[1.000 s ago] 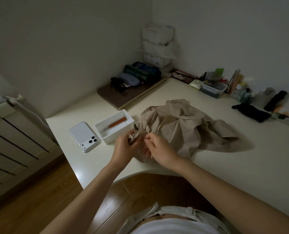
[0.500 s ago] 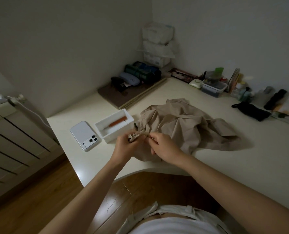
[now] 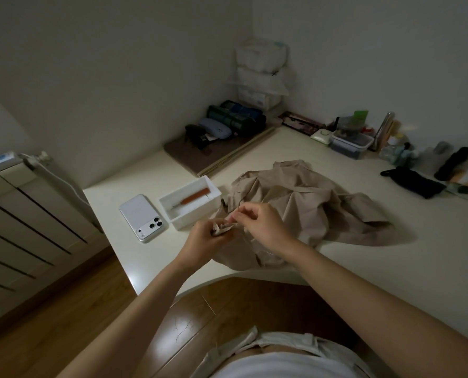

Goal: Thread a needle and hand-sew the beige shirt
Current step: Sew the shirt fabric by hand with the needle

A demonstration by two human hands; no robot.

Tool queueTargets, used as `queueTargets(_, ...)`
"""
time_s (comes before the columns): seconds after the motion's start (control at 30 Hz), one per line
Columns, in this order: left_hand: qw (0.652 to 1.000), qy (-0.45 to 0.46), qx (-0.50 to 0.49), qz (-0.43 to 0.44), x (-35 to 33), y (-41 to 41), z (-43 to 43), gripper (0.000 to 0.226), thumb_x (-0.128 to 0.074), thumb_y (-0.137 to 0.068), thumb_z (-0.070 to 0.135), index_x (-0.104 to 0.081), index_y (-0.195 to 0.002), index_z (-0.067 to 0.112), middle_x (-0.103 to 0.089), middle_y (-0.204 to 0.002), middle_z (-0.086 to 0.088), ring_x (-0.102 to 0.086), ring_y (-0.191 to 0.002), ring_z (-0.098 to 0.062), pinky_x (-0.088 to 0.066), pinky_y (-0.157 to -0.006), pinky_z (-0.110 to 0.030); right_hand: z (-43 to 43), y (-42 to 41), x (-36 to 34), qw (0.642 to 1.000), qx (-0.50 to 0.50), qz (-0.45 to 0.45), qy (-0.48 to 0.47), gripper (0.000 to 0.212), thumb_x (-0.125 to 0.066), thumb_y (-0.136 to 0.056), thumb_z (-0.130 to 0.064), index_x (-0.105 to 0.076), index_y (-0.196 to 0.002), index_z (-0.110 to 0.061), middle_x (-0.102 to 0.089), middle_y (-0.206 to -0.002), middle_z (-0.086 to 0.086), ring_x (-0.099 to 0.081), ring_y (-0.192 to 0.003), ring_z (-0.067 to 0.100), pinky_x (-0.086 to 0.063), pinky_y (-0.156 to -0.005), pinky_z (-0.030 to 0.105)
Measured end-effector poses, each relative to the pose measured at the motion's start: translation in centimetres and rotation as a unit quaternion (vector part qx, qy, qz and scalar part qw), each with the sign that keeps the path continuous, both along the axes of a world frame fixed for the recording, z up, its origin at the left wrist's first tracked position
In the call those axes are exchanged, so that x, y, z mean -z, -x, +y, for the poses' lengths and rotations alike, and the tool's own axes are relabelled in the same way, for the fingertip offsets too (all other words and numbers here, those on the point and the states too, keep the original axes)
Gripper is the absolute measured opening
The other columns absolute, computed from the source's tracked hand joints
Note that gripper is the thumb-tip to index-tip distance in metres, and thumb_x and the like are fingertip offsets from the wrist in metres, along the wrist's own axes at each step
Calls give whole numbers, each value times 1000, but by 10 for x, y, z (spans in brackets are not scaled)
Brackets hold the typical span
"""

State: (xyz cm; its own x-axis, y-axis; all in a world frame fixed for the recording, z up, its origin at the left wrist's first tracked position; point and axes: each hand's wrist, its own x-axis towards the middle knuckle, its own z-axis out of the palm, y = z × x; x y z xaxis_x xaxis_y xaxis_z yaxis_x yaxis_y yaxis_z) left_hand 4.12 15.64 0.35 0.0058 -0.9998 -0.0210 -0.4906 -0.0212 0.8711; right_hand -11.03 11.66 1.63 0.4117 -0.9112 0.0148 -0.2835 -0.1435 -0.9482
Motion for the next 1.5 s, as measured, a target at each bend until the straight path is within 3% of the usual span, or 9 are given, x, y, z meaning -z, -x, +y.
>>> queueTargets(0.13, 1000, -16, 18, 2, 2, -6, 4, 14, -69, -84, 26, -72, -86, 13, -72, -79, -8, -69, -76, -20, -55, -75, -44, -10, 2, -7, 996, 43, -52, -64, 15, -47, -98, -19, -60, -95, -12, -69, -87, -3, -65, -86, 5, -52, -81, 17)
queueTargets(0.37, 993, -56, 60, -84, 17, -22, 8, 23, -61, -83, 38, -68, -90, 18, -69, -90, -7, -65, -84, -22, -53, -80, -47, -48, 28, -9, 983, 149, -27, -106, 20, -40, -101, -18, -55, -91, -11, -63, -75, 1, -61, -75, 12, -49, -76, 25)
queueTargets(0.47, 982, -119, 90, -119, 20, -31, 6, 52, -52, -64, 63, -62, -97, 25, -67, -98, -5, -63, -90, -21, -54, -84, -43, -58, 35, -13, 983, 153, -22, -101, 21, -40, -101, -17, -57, -91, -10, -63, -73, 1, -63, -76, 13, -51, -77, 26)
queueTargets(0.6, 982, -174, 76, -21, 1, -32, -4, 67, -53, -51, 69, -55, -105, 29, -57, -109, 2, -57, -99, -14, -50, -79, -24, -69, 31, -29, 988, 130, -31, -79, 20, -44, -100, -18, -59, -87, -14, -66, -76, 0, -62, -74, 10, -50, -71, 23)
queueTargets(0.8, 993, -98, 39, 43, -35, -5, -31, 35, -49, -98, 31, -53, -129, 15, -57, -123, 1, -56, -107, -10, -43, -78, -9, -80, 19, -61, 987, 108, -87, -84, 19, -40, -102, -16, -56, -97, -6, -66, -77, 2, -62, -73, 7, -49, -69, 16)
queueTargets(0.93, 984, -78, 129, 99, -56, 31, -45, 29, -41, -101, 12, -53, -125, 4, -61, -100, -4, -58, -81, -1, -45, -68, -7, -85, 9, -72, 982, 112, -113, -102, 21, -37, -103, -18, -53, -92, -10, -67, -78, 5, -66, -76, 14, -53, -73, 26)
queueTargets(1.1, 965, -78, 120, 218, -59, 15, -51, 26, -40, -101, 16, -65, -96, 10, -52, -65, 2, -49, -60, -7, -45, -61, -19, -88, 23, -69, 921, 137, -277, -239, 24, -35, -103, -16, -50, -86, -8, -47, -63, 2, -51, -54, 10, -52, -69, 26)
queueTargets(1.3, 960, -57, 43, 270, -67, -16, -58, 27, -37, -101, 12, -57, -83, 11, -39, -58, 5, -35, -56, -11, -37, -59, -21, -98, 52, -34, 894, 207, -271, -291, 31, -32, -104, -17, -48, -78, -11, -34, -63, -2, -29, -35, 2, -24, -38, 13)
queueTargets(1.5, 930, -31, 58, 362, -79, -11, -64, 35, -42, -98, 11, -62, -72, 19, -34, -58, 4, -32, -51, -9, -38, -52, -18, -91, 57, 9, 903, 262, -162, -301, 34, -29, -104, -16, -44, -74, -14, -32, -62, -1, -26, -28, 0, -15, -32, 12)
